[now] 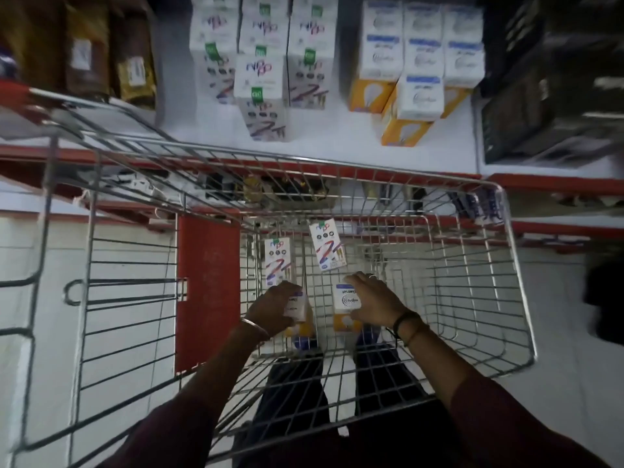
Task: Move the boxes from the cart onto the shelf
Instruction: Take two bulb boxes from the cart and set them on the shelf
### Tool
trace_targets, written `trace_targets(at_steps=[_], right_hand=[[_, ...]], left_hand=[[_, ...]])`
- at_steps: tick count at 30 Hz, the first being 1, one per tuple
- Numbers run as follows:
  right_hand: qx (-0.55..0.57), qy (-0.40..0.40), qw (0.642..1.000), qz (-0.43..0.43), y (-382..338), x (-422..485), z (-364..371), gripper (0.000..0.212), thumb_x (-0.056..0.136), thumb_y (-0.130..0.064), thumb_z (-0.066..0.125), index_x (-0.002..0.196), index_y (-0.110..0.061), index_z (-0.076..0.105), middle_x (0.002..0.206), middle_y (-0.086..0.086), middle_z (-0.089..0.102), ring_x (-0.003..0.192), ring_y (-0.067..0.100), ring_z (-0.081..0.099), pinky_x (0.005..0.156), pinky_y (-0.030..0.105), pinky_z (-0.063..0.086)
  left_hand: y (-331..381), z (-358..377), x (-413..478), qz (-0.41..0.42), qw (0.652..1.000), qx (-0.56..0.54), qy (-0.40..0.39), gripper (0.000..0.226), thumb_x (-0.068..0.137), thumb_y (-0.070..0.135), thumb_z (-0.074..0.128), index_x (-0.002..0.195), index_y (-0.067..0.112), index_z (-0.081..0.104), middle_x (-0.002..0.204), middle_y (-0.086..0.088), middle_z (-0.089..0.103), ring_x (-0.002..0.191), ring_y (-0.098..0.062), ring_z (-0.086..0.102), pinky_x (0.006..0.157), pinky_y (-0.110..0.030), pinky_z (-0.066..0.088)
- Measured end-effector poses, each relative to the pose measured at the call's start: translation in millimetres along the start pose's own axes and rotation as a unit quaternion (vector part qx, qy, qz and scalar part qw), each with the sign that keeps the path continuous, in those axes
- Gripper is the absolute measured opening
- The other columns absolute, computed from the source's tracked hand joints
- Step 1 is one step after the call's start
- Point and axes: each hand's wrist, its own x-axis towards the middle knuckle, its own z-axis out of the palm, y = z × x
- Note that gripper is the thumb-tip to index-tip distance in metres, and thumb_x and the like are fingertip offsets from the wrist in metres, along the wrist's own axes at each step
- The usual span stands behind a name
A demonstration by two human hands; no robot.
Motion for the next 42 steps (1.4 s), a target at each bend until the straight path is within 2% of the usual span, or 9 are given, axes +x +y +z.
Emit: trace_targets(at_steps=[2, 5, 9, 15, 20, 27, 32, 37, 42], right_hand=[[-0.003, 0.050, 0.999, -0.003, -2, -19, -19, 0.074, 0.079, -0.020, 0.069, 0.142, -0.010, 0.031, 0.149, 0.014, 0.033, 0.133, 0.033, 0.035, 0.107, 0.040, 0.034], [-0.001, 0.122, 0.992, -0.010, -4, -48, -51, 0.069, 0.075, -0.022, 0.072, 0.135, -0.014, 0.040, 0.135, 0.008, 0.044, 0.118, 0.030, 0.047, 0.092, 0.035, 0.042], [0.004, 0.211, 0.977, -0.018, -5, -88, -97, 0.070, 0.071, -0.029, 0.077, 0.131, -0.015, 0.044, 0.126, 0.005, 0.045, 0.108, 0.025, 0.053, 0.083, 0.030, 0.046], [-0.041, 0.324, 0.945, -0.017, -1, -138, -172, 0.075, 0.069, -0.042, 0.077, 0.132, -0.019, 0.044, 0.130, 0.002, 0.047, 0.114, 0.024, 0.046, 0.093, 0.037, 0.040], [-0.071, 0.408, 0.910, 0.012, 13, -147, -231, 0.072, 0.074, -0.034, 0.075, 0.136, -0.019, 0.041, 0.134, 0.003, 0.046, 0.119, 0.025, 0.042, 0.097, 0.037, 0.039], [-0.022, 0.432, 0.900, 0.044, 16, -105, -277, 0.062, 0.078, -0.008, 0.070, 0.133, -0.014, 0.041, 0.136, 0.007, 0.045, 0.114, 0.032, 0.052, 0.084, 0.040, 0.051], [0.002, 0.395, 0.917, 0.047, 20, -71, -283, 0.060, 0.075, -0.003, 0.068, 0.130, -0.009, 0.044, 0.136, 0.011, 0.049, 0.116, 0.034, 0.055, 0.092, 0.043, 0.049], [0.037, 0.408, 0.912, 0.037, 27, -43, -278, 0.057, 0.077, 0.011, 0.056, 0.129, -0.010, 0.045, 0.136, 0.011, 0.052, 0.115, 0.033, 0.057, 0.085, 0.040, 0.053], [0.047, 0.432, 0.901, 0.019, 34, -29, -272, 0.056, 0.077, 0.014, 0.053, 0.127, -0.009, 0.047, 0.142, 0.008, 0.047, 0.117, 0.034, 0.055, 0.089, 0.040, 0.052]], left_hand=[[49, -32, -23, 0.024, 0.998, 0.035, 0.040, 0.065, 0.064, 0.015, 0.077, 0.123, 0.015, 0.049, 0.124, -0.012, 0.056, 0.114, -0.030, 0.053, 0.093, -0.039, 0.046], [96, -59, -36, 0.079, 0.990, 0.067, 0.097, 0.066, 0.067, 0.015, 0.076, 0.126, 0.013, 0.047, 0.128, -0.011, 0.052, 0.115, -0.029, 0.051, 0.093, -0.040, 0.047], [149, -92, -49, 0.133, 0.971, 0.079, 0.181, 0.068, 0.067, 0.016, 0.077, 0.128, 0.012, 0.047, 0.130, -0.011, 0.053, 0.115, -0.031, 0.052, 0.092, -0.043, 0.050], [219, -137, -51, 0.212, 0.919, 0.139, 0.301, 0.067, 0.063, 0.015, 0.077, 0.125, 0.013, 0.050, 0.124, -0.011, 0.058, 0.111, -0.032, 0.054, 0.090, -0.044, 0.051], [267, -178, -32, 0.208, 0.880, 0.198, 0.379, 0.065, 0.066, 0.022, 0.077, 0.124, 0.018, 0.048, 0.123, -0.006, 0.058, 0.109, -0.031, 0.053, 0.079, -0.047, 0.055], [280, -205, 25, 0.104, 0.897, 0.207, 0.377, 0.063, 0.074, 0.007, 0.069, 0.128, 0.025, 0.040, 0.134, 0.006, 0.047, 0.099, -0.035, 0.060, 0.070, -0.048, 0.058], [272, -207, 62, 0.095, 0.912, 0.180, 0.355, 0.066, 0.071, 0.001, 0.068, 0.123, 0.028, 0.036, 0.131, 0.004, 0.048, 0.091, -0.034, 0.065, 0.060, -0.046, 0.059], [271, -201, 79, 0.088, 0.913, 0.182, 0.355, 0.062, 0.072, 0.000, 0.066, 0.123, 0.022, 0.038, 0.130, -0.001, 0.051, 0.092, -0.036, 0.064, 0.062, -0.046, 0.058], [268, -198, 87, 0.109, 0.915, 0.150, 0.358, 0.055, 0.076, -0.001, 0.063, 0.124, 0.015, 0.041, 0.140, -0.002, 0.046, 0.098, -0.038, 0.062, 0.066, -0.047, 0.058]])
